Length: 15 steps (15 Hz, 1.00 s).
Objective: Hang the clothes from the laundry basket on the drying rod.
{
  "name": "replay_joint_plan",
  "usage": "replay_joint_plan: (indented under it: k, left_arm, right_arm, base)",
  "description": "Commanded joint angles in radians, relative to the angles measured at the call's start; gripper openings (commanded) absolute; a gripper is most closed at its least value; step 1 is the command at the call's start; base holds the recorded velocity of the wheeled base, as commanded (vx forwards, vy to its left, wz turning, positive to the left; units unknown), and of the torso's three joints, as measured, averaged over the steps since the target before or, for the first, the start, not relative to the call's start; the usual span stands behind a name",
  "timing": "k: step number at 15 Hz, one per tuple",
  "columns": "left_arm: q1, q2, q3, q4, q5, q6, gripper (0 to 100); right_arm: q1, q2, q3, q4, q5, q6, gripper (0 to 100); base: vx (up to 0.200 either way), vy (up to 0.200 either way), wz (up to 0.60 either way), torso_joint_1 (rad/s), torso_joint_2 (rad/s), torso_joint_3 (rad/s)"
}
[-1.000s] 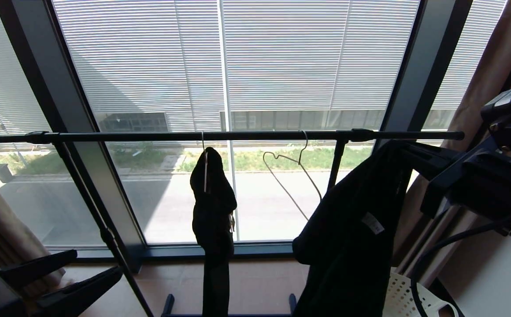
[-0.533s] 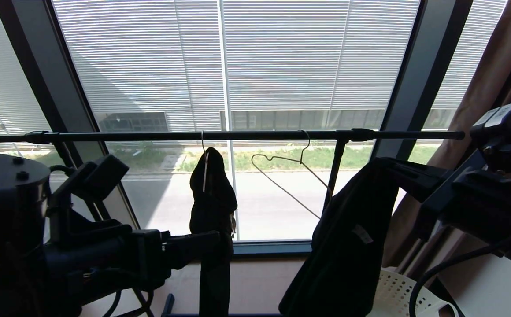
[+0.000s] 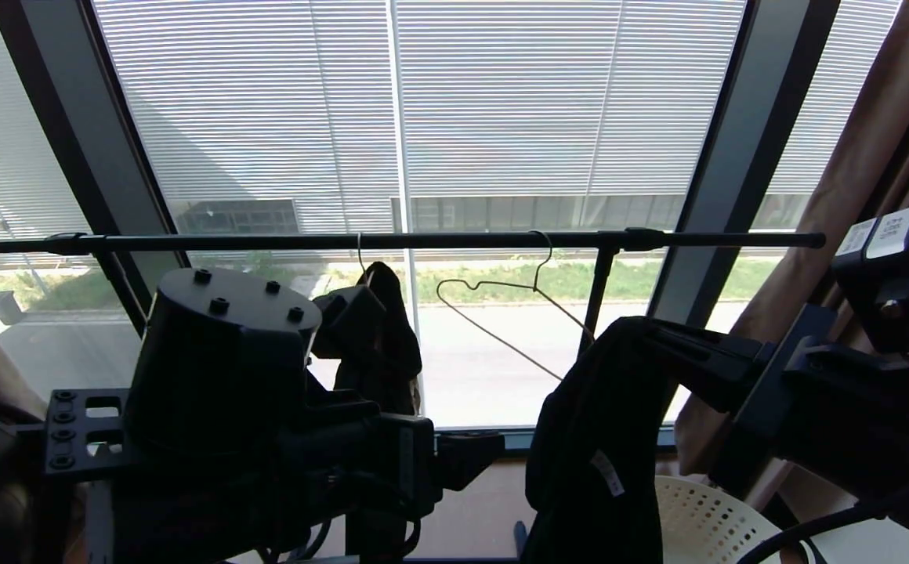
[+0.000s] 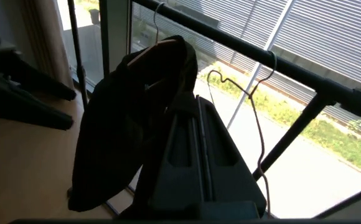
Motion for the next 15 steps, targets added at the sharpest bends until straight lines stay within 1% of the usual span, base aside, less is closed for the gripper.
replay_joint_plan:
  k: [1, 5, 6, 9, 11, 12, 14, 15]
  left_arm:
    - [-0.021, 0.063, -0.015, -0.001, -0.001, 0.001, 100]
    - [-0.077, 0.121, -0.028, -0.002, -0.001, 0.014, 100]
    - [-0.077, 0.123, -0.029, -0.002, -0.001, 0.015, 100]
    - [-0.08, 0.196, -0.055, -0.005, 0.001, 0.02, 100]
    - [-0.08, 0.248, -0.077, -0.044, 0.003, 0.02, 100]
    - [-0.08, 0.255, -0.08, -0.048, 0.003, 0.02, 100]
    - [-0.084, 0.29, -0.126, -0.048, 0.006, 0.018, 100]
    - [-0.09, 0.287, -0.126, -0.048, 0.007, 0.018, 100]
  right_arm:
    - [0.01, 0.006, -0.002, -0.001, -0.003, 0.002, 0]
    - [0.01, 0.008, -0.008, -0.007, -0.008, 0.002, 0]
    - [0.01, 0.008, -0.008, -0.007, -0.008, 0.002, 0]
    - [0.012, 0.006, -0.019, -0.008, -0.008, 0.002, 0]
    - [0.012, -0.006, -0.025, -0.008, -0.008, 0.002, 0]
    - [0.012, -0.011, -0.025, -0.007, -0.008, 0.002, 0]
    - [0.012, -0.018, -0.027, -0.007, -0.009, 0.001, 0]
    - [0.01, -0.018, -0.025, -0.007, -0.011, 0.001, 0]
  base:
    - [0.0, 0.0, 0.0, 0.0, 0.0, 0.0]
    - [0.0, 0.0, 0.0, 0.0, 0.0, 0.0]
    - [0.0, 0.0, 0.0, 0.0, 0.0, 0.0]
    - [0.0, 0.0, 0.0, 0.0, 0.0, 0.0]
    - [0.0, 0.0, 0.0, 0.0, 0.0, 0.0]
    - [0.0, 0.0, 0.0, 0.0, 0.0, 0.0]
    - [0.0, 0.0, 0.0, 0.0, 0.0, 0.0]
    - [0.0, 0.0, 0.0, 0.0, 0.0, 0.0]
